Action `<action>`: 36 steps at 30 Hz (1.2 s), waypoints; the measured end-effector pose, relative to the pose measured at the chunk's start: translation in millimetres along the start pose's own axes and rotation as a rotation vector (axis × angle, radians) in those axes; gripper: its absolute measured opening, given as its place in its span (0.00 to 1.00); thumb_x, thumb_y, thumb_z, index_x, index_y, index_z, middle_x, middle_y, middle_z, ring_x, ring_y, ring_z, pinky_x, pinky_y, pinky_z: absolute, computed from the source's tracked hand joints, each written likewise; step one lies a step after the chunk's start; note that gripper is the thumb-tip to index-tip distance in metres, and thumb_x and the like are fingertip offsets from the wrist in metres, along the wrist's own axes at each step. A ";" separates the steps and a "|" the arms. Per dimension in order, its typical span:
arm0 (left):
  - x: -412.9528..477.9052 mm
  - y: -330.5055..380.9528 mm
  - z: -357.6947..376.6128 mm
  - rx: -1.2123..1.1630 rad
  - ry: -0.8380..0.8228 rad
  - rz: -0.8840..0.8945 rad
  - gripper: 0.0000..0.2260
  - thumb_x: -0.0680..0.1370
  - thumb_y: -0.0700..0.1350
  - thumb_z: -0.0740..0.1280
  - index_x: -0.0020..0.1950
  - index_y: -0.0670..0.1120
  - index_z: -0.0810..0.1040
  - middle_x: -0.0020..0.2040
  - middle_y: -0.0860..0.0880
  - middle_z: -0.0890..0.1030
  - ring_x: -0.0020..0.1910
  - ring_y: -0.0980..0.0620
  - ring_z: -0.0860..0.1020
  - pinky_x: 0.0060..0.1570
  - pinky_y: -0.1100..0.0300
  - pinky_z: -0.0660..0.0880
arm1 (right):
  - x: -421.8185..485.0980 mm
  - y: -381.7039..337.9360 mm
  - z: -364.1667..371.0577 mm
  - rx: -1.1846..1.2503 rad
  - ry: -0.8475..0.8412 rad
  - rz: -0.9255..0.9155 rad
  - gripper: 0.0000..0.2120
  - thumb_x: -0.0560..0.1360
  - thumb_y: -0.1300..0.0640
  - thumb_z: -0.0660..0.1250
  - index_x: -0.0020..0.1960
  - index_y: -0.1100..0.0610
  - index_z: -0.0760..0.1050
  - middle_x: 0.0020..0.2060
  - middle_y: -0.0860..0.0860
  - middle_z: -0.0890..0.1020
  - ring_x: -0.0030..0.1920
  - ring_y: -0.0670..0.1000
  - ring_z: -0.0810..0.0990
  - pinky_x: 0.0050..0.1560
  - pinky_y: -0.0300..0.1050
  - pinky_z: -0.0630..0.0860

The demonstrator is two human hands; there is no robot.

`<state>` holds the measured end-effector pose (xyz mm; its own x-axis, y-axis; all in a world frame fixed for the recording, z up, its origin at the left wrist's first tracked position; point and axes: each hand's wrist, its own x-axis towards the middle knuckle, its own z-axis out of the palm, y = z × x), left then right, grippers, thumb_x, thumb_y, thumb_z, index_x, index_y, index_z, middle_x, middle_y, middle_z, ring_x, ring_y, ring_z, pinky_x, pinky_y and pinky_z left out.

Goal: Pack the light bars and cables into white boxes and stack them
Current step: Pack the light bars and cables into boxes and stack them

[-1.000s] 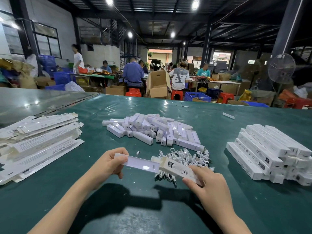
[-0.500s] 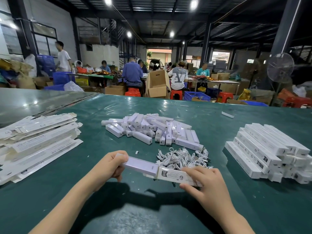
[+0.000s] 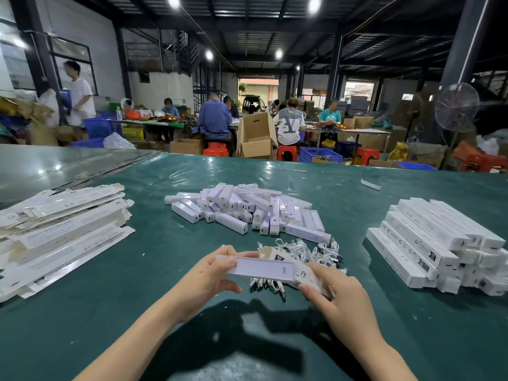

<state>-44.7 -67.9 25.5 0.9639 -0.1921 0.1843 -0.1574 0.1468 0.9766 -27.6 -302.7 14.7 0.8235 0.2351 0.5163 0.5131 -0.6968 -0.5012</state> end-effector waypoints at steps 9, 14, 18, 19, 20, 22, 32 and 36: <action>-2.4 -0.6 0.4 0.044 -0.011 0.006 0.17 0.65 0.54 0.67 0.39 0.41 0.68 0.37 0.49 0.79 0.38 0.55 0.78 0.37 0.58 0.76 | 2.3 -6.9 0.5 -0.172 0.109 -0.169 0.18 0.69 0.49 0.62 0.54 0.55 0.79 0.43 0.49 0.83 0.41 0.54 0.80 0.40 0.41 0.65; -6.4 -0.4 14.8 0.222 -0.044 0.041 0.16 0.67 0.54 0.65 0.40 0.42 0.69 0.57 0.55 0.81 0.59 0.61 0.76 0.49 0.61 0.76 | 2.2 -3.8 2.7 -0.217 0.120 -0.051 0.16 0.76 0.44 0.56 0.59 0.52 0.69 0.50 0.47 0.79 0.48 0.52 0.75 0.38 0.42 0.56; -9.1 -12.3 24.3 0.482 -0.121 0.063 0.18 0.70 0.58 0.62 0.45 0.43 0.70 0.68 0.64 0.68 0.62 0.63 0.73 0.62 0.59 0.69 | 4.1 2.6 3.5 -0.289 0.094 0.024 0.14 0.78 0.45 0.57 0.60 0.50 0.67 0.53 0.45 0.77 0.52 0.51 0.75 0.40 0.42 0.58; -8.1 -12.1 25.0 0.465 -0.110 0.062 0.19 0.69 0.59 0.62 0.45 0.43 0.71 0.67 0.64 0.70 0.59 0.62 0.74 0.59 0.59 0.71 | 4.5 3.6 3.8 -0.297 0.086 0.024 0.14 0.78 0.45 0.56 0.60 0.50 0.67 0.53 0.46 0.78 0.52 0.51 0.74 0.40 0.43 0.57; -6.6 -9.3 24.3 0.388 -0.067 0.059 0.19 0.67 0.59 0.63 0.43 0.43 0.71 0.64 0.60 0.74 0.57 0.59 0.76 0.54 0.59 0.75 | 4.6 4.2 3.8 -0.286 0.087 0.016 0.13 0.78 0.46 0.57 0.59 0.51 0.68 0.52 0.47 0.78 0.50 0.52 0.74 0.39 0.43 0.57; -3.7 0.0 17.0 0.172 0.092 0.045 0.19 0.62 0.56 0.65 0.39 0.42 0.69 0.48 0.48 0.83 0.44 0.53 0.81 0.39 0.59 0.78 | 4.4 4.0 3.9 -0.232 0.106 -0.014 0.13 0.78 0.47 0.59 0.57 0.54 0.70 0.47 0.48 0.79 0.47 0.54 0.74 0.39 0.44 0.57; 0.5 23.0 -11.1 0.146 0.358 -0.108 0.07 0.63 0.47 0.58 0.32 0.43 0.67 0.22 0.48 0.71 0.19 0.54 0.66 0.19 0.66 0.62 | 3.1 -4.7 1.3 -0.099 0.052 -0.294 0.10 0.68 0.54 0.67 0.46 0.60 0.79 0.33 0.45 0.77 0.34 0.52 0.78 0.36 0.39 0.70; 1.4 22.2 -13.8 0.185 0.384 -0.098 0.10 0.74 0.41 0.57 0.34 0.41 0.68 0.23 0.48 0.73 0.19 0.54 0.65 0.20 0.67 0.59 | 2.3 -4.9 3.0 -0.145 0.064 -0.355 0.11 0.66 0.56 0.69 0.47 0.59 0.80 0.39 0.50 0.83 0.38 0.55 0.83 0.38 0.43 0.73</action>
<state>-43.9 -51.5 45.9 0.9806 0.1834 0.0689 -0.0632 -0.0369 0.9973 -27.5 -296.7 16.3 0.5814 0.4394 0.6848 0.7202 -0.6694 -0.1819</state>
